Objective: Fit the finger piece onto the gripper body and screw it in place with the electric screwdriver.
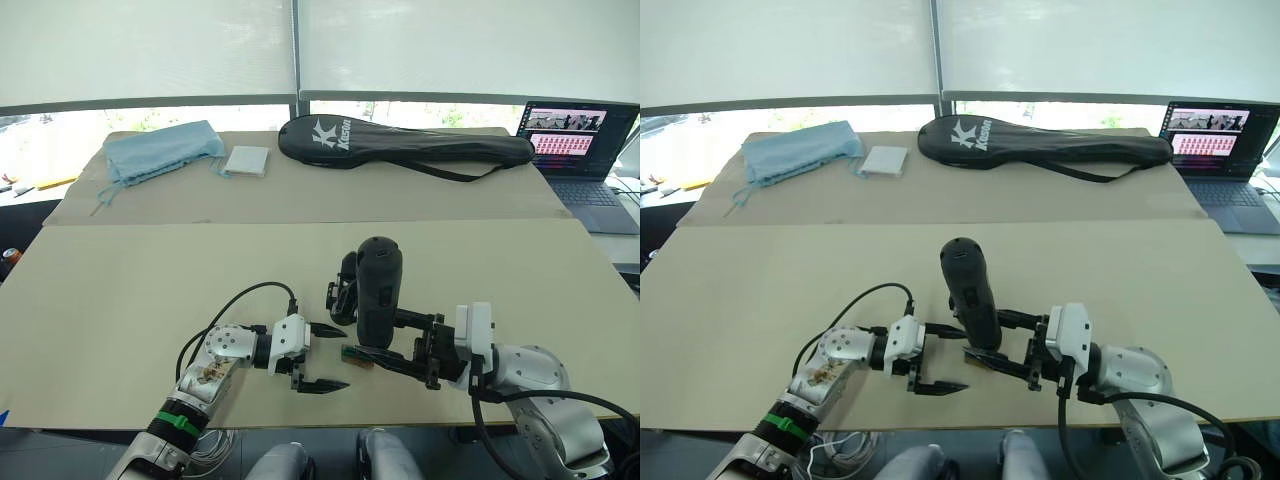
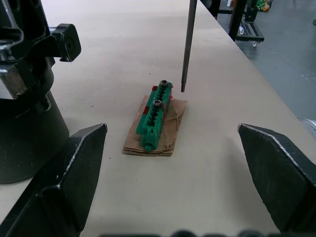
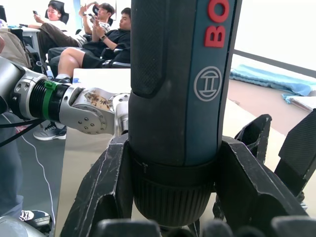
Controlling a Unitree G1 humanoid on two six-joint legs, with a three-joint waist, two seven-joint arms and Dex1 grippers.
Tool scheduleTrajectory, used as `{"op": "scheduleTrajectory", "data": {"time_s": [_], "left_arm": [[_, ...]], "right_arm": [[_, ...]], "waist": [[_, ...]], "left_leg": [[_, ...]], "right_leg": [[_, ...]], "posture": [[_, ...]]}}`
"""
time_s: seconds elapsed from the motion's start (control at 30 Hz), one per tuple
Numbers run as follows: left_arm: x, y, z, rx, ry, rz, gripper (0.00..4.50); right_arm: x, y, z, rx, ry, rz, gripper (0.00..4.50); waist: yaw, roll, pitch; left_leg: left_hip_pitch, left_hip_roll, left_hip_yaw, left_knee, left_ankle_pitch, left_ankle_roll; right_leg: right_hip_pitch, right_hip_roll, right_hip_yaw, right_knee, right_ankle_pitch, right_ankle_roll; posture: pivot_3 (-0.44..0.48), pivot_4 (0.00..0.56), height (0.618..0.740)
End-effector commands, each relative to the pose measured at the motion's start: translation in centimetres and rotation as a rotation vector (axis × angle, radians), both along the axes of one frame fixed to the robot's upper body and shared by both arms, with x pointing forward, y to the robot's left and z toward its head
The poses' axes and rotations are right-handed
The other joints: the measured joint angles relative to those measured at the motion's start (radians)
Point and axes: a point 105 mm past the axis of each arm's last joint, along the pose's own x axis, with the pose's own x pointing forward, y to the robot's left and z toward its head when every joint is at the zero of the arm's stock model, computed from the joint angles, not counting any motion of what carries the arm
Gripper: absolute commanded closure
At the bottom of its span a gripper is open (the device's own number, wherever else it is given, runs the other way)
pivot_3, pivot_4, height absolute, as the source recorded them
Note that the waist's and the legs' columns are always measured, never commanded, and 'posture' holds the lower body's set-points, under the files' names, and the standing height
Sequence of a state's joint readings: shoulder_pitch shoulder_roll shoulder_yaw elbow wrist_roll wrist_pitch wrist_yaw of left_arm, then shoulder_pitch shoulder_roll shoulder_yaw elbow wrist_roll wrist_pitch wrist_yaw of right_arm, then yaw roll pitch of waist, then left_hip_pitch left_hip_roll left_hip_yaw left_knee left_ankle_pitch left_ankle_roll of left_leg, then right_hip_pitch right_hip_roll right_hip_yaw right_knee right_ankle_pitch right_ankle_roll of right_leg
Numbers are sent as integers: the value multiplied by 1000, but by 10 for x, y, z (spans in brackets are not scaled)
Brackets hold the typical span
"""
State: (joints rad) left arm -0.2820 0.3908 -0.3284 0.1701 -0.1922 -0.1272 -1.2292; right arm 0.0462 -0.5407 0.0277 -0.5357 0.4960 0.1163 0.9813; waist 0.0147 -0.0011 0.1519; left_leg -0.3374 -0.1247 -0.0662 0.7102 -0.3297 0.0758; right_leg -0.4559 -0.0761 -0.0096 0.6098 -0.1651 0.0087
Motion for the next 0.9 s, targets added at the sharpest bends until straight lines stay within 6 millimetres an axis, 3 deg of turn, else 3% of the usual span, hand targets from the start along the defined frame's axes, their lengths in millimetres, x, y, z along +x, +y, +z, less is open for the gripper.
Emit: {"op": "scheduleTrajectory", "data": {"time_s": [0.03, 0.33, 0.9], "left_arm": [[-5, 0, -11, 26, 43, -1, 0], [-5, 1, -12, 26, 46, 1, 0], [-4, 1, -12, 27, 44, 5, 0]], "right_arm": [[-6, 2, 15, 39, -48, 33, 2574], [0, -3, 34, 97, -98, 10, 2574], [0, 0, 24, 76, -85, 23, 2574]], "waist": [[0, 0, 0], [0, 0, 0], [1, 0, 0]], "left_leg": [[0, 0, 0, 0, 0, 0], [0, 0, 0, 0, 0, 0], [0, 0, 0, 0, 0, 0]], "right_leg": [[0, 0, 0, 0, 0, 0], [0, 0, 0, 0, 0, 0], [0, 0, 0, 0, 0, 0]], "posture": [[0, 150, 740], [0, 150, 740], [0, 150, 740]]}}
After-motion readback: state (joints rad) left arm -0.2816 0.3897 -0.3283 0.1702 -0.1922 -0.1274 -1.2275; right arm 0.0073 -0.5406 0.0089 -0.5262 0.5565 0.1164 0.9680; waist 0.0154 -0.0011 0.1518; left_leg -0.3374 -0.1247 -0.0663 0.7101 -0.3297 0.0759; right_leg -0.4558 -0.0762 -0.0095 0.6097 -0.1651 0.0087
